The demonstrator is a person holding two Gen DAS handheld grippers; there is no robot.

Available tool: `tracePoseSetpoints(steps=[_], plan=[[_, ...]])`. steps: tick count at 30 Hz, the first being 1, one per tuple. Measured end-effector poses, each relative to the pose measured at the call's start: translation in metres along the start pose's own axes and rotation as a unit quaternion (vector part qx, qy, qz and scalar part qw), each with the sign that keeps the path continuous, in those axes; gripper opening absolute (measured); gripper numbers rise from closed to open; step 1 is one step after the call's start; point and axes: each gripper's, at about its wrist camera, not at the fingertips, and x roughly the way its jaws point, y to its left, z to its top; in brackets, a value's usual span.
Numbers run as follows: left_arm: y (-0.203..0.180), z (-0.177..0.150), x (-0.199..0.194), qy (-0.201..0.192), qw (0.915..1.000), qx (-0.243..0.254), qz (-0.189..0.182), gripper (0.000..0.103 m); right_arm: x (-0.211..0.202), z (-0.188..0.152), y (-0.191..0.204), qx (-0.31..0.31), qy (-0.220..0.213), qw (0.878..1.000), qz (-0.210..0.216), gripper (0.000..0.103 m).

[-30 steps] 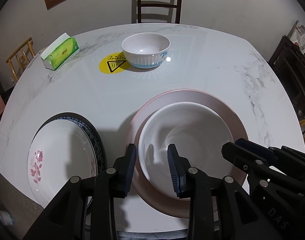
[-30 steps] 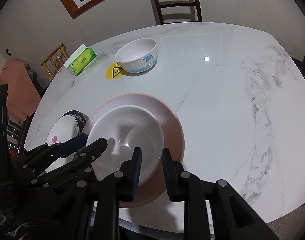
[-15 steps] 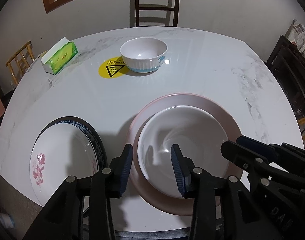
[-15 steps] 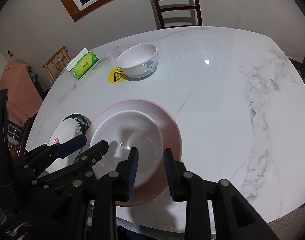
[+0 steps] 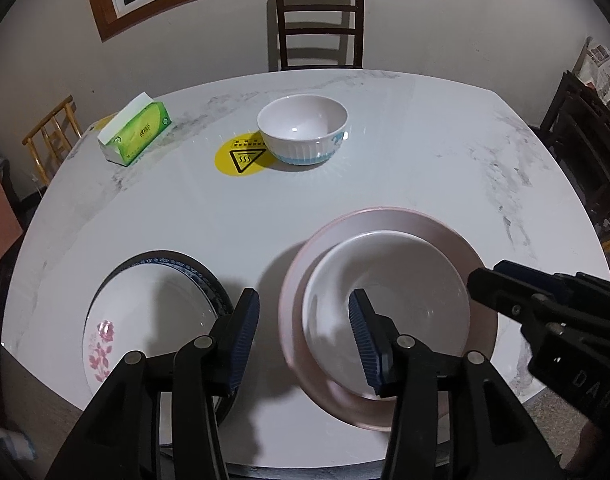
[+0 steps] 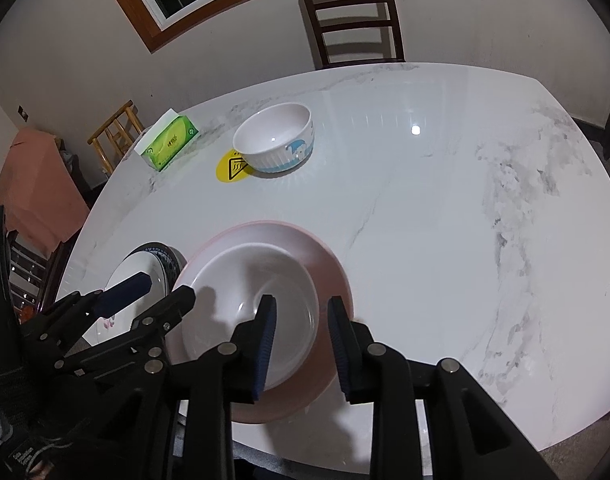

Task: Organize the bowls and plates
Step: 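Open both tools and pull back from the nested bowls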

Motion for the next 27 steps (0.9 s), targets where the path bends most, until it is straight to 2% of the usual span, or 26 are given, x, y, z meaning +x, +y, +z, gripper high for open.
tracePoseSetpoints(steps=[14, 27], plan=[[0.016, 0.009, 0.006, 0.001, 0.9998, -0.007, 0.016, 0.044, 0.009, 0.02, -0.014, 0.002, -0.001, 1.0, 0.006, 0.027], [0.032, 0.03, 0.029, 0.014, 0.9991, -0.022, 0.033, 0.045, 0.031, 0.05, -0.021, -0.001, 0.006, 1.0, 0.009, 0.027]])
